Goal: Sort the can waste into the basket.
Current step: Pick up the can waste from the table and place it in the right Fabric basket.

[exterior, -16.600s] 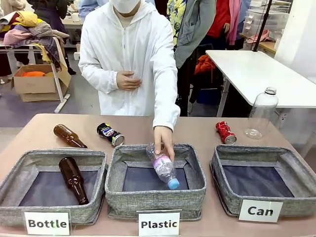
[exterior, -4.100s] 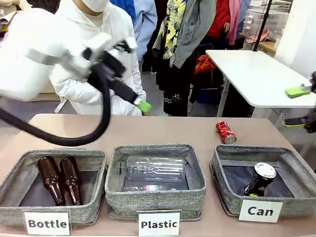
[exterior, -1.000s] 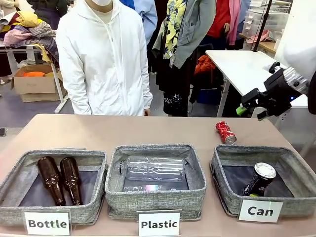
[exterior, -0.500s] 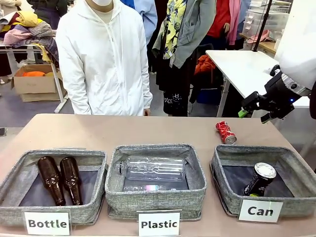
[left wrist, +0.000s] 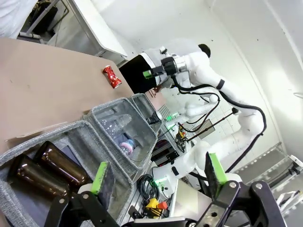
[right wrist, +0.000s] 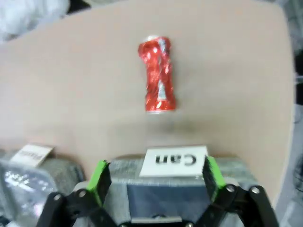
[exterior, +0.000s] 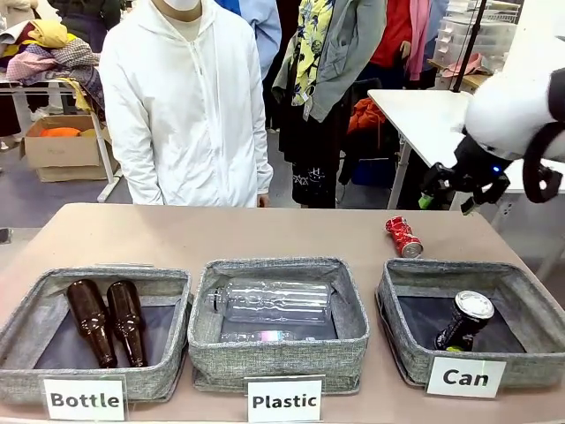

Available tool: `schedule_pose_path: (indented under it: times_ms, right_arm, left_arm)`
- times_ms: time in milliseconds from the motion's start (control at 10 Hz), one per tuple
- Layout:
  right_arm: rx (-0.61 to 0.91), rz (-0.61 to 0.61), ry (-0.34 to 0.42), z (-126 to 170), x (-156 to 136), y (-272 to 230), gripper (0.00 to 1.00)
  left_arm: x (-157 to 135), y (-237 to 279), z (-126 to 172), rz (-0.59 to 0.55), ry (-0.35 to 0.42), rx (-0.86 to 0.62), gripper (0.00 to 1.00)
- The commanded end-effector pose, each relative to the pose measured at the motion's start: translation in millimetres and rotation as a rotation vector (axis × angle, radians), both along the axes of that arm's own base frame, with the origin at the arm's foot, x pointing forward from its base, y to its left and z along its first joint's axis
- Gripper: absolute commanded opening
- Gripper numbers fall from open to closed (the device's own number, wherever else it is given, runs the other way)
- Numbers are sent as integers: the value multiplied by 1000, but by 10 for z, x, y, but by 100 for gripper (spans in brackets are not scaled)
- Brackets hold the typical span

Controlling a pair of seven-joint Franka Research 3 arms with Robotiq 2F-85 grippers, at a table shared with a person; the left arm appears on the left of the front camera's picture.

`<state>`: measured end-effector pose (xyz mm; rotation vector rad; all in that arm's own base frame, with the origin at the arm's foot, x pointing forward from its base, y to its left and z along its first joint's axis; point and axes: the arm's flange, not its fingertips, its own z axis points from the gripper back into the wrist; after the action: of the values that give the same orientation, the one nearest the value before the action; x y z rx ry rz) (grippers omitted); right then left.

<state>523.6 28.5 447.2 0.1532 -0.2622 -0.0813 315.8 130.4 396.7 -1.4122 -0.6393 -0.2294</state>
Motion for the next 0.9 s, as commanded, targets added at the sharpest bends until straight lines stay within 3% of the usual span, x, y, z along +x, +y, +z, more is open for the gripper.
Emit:
schedule_pose_path:
  times_ms: [0,400,800]
  right_arm:
    - [-60,-51,84,32,673,59,100]
    - [-134,-38,256,-640,1282,276,100]
    - [-198,-41,356,-1158,1399,442,100]
  left_arm:
    - [-14,-22,30,3,-4,-1,100]
    - [-14,-22,30,3,-4,-1,100]
    - [-14,-22,30,3,-4,-1,100]
